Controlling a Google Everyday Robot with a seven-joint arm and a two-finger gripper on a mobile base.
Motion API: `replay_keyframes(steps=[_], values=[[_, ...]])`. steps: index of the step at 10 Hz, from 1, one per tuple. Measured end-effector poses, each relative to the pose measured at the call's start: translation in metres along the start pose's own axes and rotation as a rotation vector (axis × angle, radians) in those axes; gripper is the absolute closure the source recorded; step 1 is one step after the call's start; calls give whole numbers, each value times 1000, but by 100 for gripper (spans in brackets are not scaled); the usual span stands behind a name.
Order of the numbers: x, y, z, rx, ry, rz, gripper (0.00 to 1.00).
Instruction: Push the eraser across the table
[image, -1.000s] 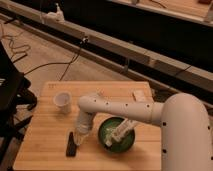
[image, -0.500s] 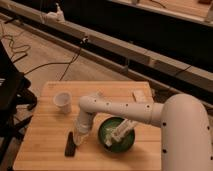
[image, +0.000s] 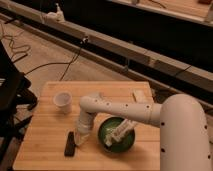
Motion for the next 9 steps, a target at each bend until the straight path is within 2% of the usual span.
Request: replay_keyframes(steps=[3,9], values=[[-5,-6,0,-2,0,-19,100],[-34,-31,19,-62,-6,-108,100]])
